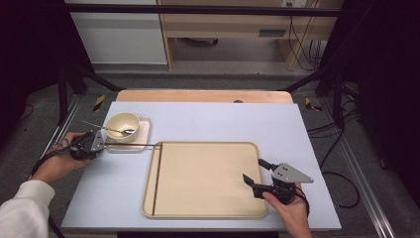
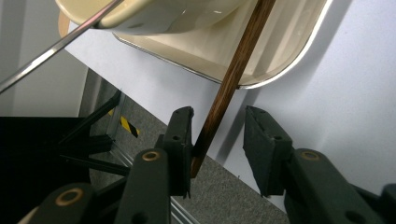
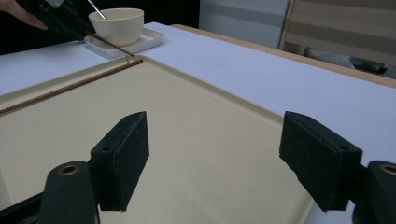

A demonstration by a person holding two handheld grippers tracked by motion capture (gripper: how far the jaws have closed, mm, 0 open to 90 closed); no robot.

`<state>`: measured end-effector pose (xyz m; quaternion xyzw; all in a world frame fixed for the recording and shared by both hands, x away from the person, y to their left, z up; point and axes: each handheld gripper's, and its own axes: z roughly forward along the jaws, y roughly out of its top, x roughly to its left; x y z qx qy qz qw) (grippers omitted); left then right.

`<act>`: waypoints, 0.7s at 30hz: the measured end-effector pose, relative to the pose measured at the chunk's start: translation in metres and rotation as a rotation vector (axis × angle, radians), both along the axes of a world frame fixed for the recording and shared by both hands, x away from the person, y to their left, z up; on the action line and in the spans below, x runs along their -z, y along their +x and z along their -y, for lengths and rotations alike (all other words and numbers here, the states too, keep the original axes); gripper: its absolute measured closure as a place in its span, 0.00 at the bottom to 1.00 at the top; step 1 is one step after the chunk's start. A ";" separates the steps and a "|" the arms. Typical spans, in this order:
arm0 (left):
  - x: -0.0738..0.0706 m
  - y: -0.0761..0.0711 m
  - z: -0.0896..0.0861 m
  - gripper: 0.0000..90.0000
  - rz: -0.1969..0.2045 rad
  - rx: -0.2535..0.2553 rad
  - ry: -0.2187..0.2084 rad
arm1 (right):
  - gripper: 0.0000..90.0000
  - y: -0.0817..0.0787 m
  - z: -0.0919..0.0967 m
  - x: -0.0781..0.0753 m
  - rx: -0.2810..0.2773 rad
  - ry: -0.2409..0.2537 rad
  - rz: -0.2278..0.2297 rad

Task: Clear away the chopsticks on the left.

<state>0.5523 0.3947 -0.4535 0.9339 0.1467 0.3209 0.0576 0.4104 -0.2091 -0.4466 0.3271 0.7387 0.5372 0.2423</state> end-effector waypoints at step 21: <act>0.001 -0.008 -0.001 0.91 -0.033 0.071 0.046 | 0.27 0.001 -0.001 0.001 -0.009 0.004 -0.013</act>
